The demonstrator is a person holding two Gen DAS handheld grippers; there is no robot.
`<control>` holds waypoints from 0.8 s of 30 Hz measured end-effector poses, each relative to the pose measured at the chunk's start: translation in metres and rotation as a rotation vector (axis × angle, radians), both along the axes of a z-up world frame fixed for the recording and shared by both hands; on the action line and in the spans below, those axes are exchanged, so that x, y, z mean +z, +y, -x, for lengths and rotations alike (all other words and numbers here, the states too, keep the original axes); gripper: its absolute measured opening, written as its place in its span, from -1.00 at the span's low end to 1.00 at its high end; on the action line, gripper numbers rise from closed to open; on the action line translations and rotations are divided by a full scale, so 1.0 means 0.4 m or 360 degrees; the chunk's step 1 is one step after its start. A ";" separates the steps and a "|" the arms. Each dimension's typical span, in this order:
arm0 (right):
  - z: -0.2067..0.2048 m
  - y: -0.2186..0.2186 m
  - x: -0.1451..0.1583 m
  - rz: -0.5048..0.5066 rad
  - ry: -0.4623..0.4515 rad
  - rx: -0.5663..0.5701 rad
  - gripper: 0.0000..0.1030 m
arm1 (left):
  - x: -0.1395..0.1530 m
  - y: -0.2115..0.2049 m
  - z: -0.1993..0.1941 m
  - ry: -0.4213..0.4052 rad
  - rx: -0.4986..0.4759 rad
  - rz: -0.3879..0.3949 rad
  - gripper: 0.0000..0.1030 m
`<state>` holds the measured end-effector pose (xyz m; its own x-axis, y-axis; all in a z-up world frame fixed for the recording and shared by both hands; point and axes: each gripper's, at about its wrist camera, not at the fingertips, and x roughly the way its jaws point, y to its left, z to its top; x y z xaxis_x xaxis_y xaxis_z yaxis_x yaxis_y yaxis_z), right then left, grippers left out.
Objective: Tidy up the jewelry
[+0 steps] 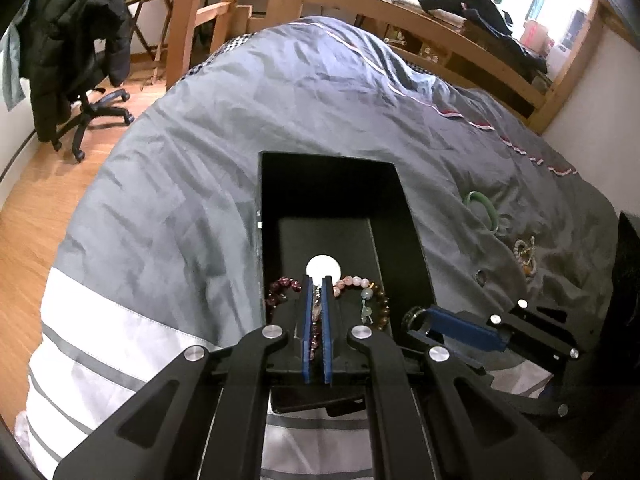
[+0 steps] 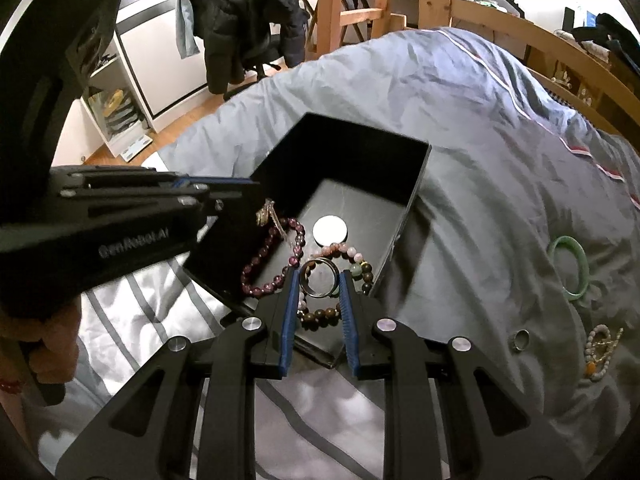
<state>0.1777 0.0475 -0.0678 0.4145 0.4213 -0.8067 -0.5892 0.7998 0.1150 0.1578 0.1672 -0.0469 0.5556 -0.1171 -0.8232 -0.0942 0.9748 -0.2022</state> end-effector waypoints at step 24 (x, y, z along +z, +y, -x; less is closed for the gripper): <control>0.020 -0.377 0.019 0.0026 -0.0158 -0.0506 0.81 | 0.076 -0.161 0.016 -0.0380 -0.0138 0.0063 0.65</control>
<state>0.1699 -0.1032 -0.0604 0.6002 0.2457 -0.7612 -0.3176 0.9466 0.0551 0.1515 0.1027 -0.0166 0.7200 -0.2026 -0.6637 0.0446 0.9680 -0.2471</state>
